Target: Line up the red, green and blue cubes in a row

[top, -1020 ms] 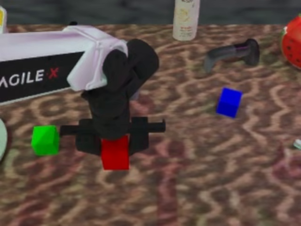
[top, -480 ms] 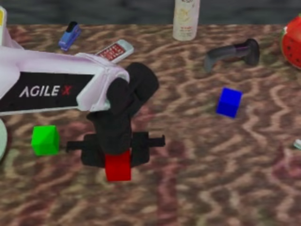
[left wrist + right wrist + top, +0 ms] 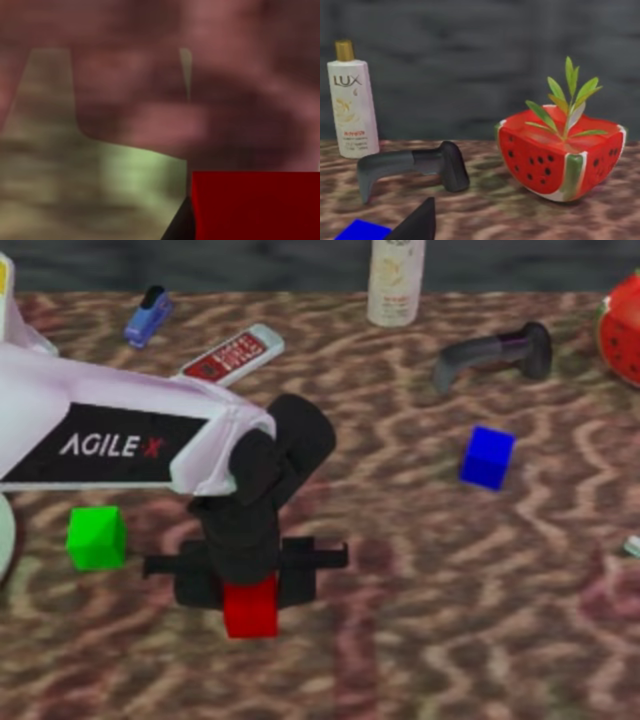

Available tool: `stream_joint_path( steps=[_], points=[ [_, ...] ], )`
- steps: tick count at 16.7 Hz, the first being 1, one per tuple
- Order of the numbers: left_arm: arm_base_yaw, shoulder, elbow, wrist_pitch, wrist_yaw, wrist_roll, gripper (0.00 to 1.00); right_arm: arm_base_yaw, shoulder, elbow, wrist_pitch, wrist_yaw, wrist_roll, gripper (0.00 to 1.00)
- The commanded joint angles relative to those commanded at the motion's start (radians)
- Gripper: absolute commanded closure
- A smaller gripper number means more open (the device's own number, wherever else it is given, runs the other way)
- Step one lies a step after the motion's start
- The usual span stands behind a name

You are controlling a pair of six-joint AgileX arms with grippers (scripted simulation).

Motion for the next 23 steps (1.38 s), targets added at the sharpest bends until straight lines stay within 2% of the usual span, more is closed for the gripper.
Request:
stream_joint_path(
  steps=[12,23],
  points=[
    [0.000,0.000,0.000,0.000,0.000,0.000,0.02,0.000,0.000,0.000,0.000,0.000,0.000,0.00],
    [0.002,-0.007,0.012,-0.018,0.000,-0.001,0.00,0.000,0.000,0.000,0.000,0.000,0.000,0.00]
  ],
)
